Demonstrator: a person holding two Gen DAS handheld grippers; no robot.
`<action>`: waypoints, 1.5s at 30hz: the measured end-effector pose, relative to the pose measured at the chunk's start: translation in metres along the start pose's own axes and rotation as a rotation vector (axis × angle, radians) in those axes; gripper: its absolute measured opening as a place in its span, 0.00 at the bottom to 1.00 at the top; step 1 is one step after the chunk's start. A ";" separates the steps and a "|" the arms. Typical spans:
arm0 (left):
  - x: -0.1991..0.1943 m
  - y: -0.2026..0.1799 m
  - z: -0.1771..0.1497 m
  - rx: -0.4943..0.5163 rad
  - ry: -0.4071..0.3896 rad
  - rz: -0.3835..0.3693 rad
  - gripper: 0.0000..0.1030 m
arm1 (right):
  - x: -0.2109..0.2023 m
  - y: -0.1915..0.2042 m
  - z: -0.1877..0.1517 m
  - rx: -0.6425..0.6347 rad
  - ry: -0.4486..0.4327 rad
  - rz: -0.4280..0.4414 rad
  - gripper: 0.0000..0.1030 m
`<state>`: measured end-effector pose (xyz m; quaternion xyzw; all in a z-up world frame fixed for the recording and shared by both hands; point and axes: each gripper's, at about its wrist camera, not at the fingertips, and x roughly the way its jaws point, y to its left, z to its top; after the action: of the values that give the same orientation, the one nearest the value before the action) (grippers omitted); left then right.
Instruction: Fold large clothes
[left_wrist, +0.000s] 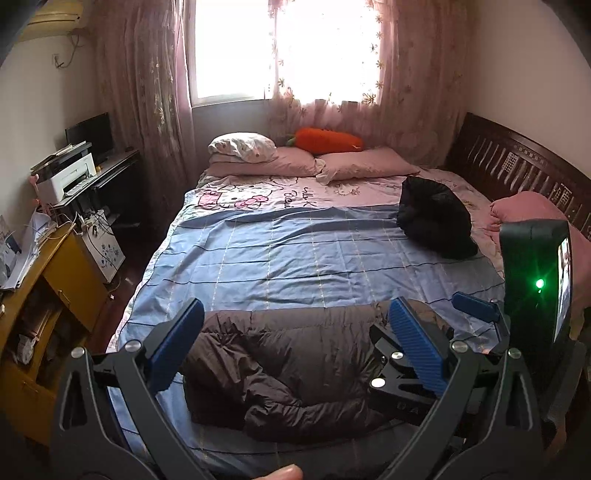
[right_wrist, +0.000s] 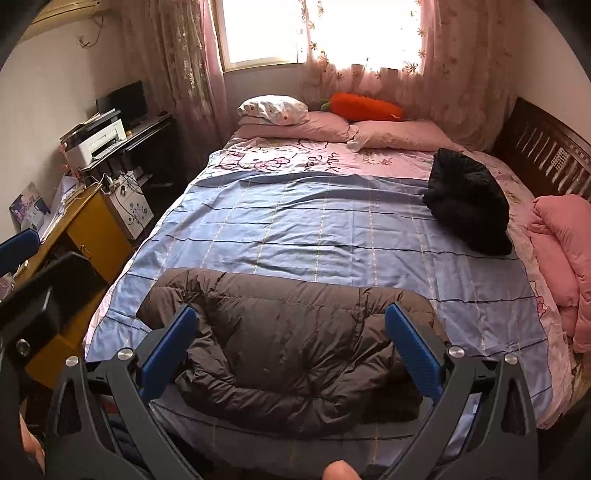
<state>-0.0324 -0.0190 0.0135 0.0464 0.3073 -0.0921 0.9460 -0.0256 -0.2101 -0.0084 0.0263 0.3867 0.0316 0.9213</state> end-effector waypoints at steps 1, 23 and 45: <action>0.000 0.000 0.000 0.001 0.000 0.001 0.98 | 0.000 0.001 0.000 -0.001 0.001 -0.001 0.99; -0.001 0.003 0.001 -0.012 -0.004 0.016 0.98 | 0.001 0.011 -0.003 -0.021 0.000 -0.009 0.99; 0.003 0.002 0.003 -0.014 0.002 0.037 0.98 | 0.001 0.015 -0.003 -0.021 -0.001 -0.012 0.99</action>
<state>-0.0281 -0.0182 0.0140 0.0457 0.3079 -0.0723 0.9476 -0.0276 -0.1952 -0.0108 0.0146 0.3863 0.0302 0.9218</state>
